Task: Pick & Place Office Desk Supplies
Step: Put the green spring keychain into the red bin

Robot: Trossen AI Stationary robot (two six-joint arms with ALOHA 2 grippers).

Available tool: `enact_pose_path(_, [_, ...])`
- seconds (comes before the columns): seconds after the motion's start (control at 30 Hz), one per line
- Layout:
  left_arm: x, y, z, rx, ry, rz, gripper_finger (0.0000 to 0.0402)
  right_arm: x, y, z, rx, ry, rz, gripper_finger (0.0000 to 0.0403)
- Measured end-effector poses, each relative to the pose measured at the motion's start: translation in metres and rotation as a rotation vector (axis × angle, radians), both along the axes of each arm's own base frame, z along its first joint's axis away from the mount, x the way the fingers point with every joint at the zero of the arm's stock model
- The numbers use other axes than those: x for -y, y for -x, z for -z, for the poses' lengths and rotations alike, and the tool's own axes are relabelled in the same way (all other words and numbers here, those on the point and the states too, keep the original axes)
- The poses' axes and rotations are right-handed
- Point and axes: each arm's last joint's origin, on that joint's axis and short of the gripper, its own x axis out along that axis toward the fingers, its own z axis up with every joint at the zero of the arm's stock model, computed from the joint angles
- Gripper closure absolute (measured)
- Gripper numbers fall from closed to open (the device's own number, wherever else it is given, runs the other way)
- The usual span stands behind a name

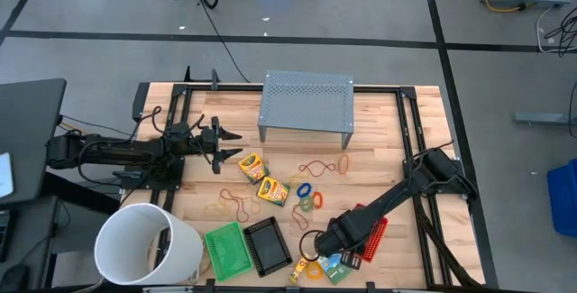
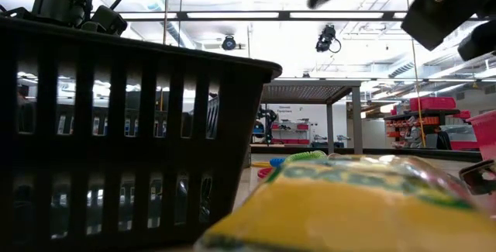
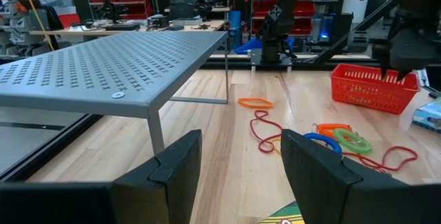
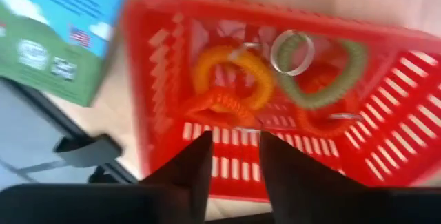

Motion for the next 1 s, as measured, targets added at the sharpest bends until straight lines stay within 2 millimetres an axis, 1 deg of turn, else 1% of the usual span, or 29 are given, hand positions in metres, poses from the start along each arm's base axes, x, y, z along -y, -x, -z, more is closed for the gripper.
enact_pose_path(0.1, [0.000,0.000,0.000,0.000,0.000,0.000,0.0198,0.002,0.002,-0.001,-0.012,0.039,-0.009,0.0226])
enact_pose_path(0.17, [0.000,0.000,0.000,0.000,-0.001,0.000,0.0198,0.005,0.003,-0.002,-0.031,0.060,-0.007,0.0209])
enact_pose_path(0.23, [0.000,0.000,0.000,0.000,-0.001,0.000,0.0198,0.005,0.002,-0.007,-0.025,0.076,-0.015,0.0200])
enact_pose_path(0.33, [0.000,0.000,0.000,0.000,-0.001,0.000,0.0198,0.004,-0.003,-0.021,0.023,0.118,-0.036,0.0200])
enact_pose_path(0.4, [0.000,0.000,0.000,0.000,-0.001,0.000,0.0198,0.003,-0.008,-0.034,0.090,0.156,-0.063,0.0204])
enact_pose_path(0.5, [0.000,0.000,0.000,0.000,-0.001,0.000,0.0198,0.003,-0.019,-0.051,0.246,0.230,-0.132,0.0211])
enact_pose_path(0.6, [0.000,0.000,0.000,0.000,-0.001,0.000,0.0198,0.008,-0.032,-0.057,0.397,0.330,-0.222,0.0216])
enact_pose_path(0.67, [0.000,0.000,0.000,0.003,-0.003,0.000,0.0198,0.014,-0.042,-0.056,0.484,0.394,-0.270,0.0218])
enact_pose_path(0.77, [0.000,0.000,-0.001,0.005,-0.014,0.000,0.0198,0.023,-0.056,-0.049,0.576,0.421,-0.341,0.0220])
enact_pose_path(0.87, [0.000,0.000,-0.002,0.021,-0.020,0.000,0.0198,0.034,-0.070,-0.037,0.636,0.394,-0.391,0.0220])
enact_pose_path(1.0, [0.000,0.000,-0.005,0.046,-0.028,0.000,0.0198,0.050,-0.078,-0.015,0.642,0.331,-0.467,0.0220])
